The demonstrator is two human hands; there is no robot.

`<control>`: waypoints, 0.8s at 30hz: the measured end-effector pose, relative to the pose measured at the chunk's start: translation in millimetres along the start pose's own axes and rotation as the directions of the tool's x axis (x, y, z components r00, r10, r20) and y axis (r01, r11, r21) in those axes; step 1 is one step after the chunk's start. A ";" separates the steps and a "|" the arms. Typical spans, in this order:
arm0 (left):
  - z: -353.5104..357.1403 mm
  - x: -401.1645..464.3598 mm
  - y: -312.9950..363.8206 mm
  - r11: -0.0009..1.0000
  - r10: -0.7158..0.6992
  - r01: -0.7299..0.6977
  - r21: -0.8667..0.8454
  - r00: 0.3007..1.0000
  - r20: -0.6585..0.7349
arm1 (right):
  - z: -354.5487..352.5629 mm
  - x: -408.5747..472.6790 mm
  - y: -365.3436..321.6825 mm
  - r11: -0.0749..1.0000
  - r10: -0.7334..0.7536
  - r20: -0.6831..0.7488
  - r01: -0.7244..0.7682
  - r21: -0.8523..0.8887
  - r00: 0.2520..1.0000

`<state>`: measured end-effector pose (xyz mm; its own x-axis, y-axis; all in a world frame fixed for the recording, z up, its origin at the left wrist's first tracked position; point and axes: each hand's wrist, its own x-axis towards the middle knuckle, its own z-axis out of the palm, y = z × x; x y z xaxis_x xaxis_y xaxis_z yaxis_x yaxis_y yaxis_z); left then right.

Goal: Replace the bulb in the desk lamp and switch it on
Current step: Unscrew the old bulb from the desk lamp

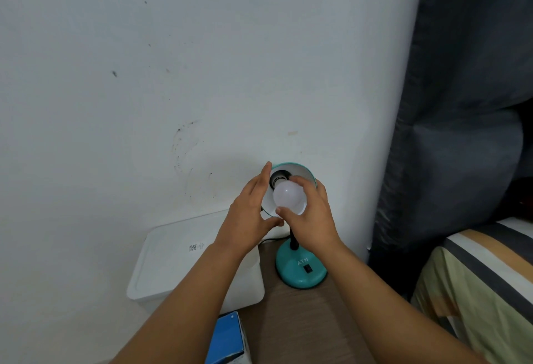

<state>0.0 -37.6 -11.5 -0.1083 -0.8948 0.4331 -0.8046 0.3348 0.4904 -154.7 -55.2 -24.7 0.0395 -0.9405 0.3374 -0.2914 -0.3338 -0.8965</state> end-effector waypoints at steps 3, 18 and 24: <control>-0.8 -1.3 -1.9 1.000 -0.003 0.003 -0.001 1.000 -0.004 | -0.4 -1.9 3.3 1.000 -0.023 0.077 0.022 0.014 0.997; 0.4 -1.6 0.2 0.999 0.002 -0.002 -0.037 1.000 -0.012 | -1.5 -4.3 2.0 1.000 -0.028 0.043 0.028 0.001 0.999; 0.1 -0.4 0.9 0.999 -0.001 0.001 -0.036 1.000 -0.014 | -1.3 -3.2 -3.1 0.997 0.052 -0.005 -0.052 -0.055 0.999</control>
<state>-0.8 -36.9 -11.2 -0.0992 -0.8912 0.4426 -0.7832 0.3443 0.5177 -155.2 -51.0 -22.6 0.0193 -0.9562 0.2921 -0.3447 -0.2806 -0.8958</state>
